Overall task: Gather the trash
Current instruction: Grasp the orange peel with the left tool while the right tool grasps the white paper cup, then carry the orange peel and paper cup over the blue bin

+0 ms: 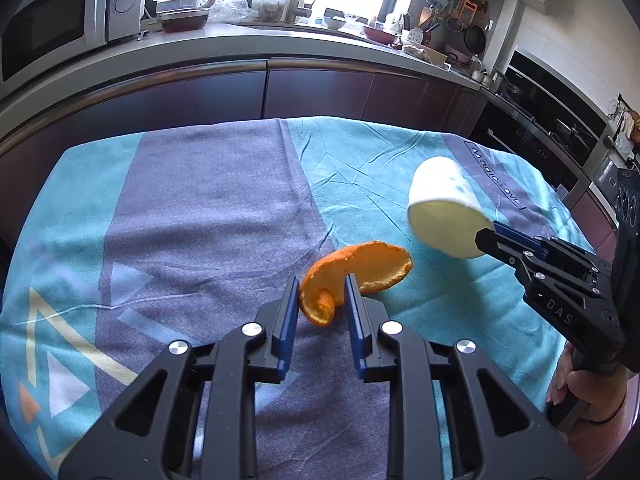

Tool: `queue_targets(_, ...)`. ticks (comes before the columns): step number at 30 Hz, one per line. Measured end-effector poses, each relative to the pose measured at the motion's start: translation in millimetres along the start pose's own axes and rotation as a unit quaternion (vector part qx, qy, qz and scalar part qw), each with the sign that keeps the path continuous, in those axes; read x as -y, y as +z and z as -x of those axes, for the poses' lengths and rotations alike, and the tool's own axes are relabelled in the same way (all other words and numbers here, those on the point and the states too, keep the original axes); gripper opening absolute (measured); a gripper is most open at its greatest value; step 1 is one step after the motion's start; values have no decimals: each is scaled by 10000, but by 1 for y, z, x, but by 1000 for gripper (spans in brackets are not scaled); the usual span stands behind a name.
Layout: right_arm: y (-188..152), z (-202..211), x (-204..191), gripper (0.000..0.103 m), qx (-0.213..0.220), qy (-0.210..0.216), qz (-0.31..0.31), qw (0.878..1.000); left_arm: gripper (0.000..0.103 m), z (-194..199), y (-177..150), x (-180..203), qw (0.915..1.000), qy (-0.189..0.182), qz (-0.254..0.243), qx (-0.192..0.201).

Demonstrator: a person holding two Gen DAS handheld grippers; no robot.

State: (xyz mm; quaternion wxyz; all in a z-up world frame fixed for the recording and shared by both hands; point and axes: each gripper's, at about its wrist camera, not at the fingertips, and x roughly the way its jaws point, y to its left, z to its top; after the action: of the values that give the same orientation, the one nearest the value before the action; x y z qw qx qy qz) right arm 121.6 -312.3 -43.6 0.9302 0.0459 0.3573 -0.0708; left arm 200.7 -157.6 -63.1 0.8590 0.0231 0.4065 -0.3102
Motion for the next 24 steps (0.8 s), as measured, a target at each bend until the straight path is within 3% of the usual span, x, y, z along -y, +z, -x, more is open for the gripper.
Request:
queue_targets(3, 0, 3, 4, 6, 71, 37, -47, 10000, 23, -2, 2, -3, 10000, -55, 46, -41)
queue_targets(6, 0, 9, 8, 3, 154, 125, -125, 9997, 12, -5, 2, -3, 9999, -65, 60, -77)
queue_targets(11, 1, 18, 15, 2, 259, 513, -384, 9976, 6, -3, -3, 2, 10000, 24, -2, -79)
queue_targets(24, -1, 33, 5, 2, 275, 1679, -795, 9822, 5, 50, -26, -3, 9989, 326, -14, 337)
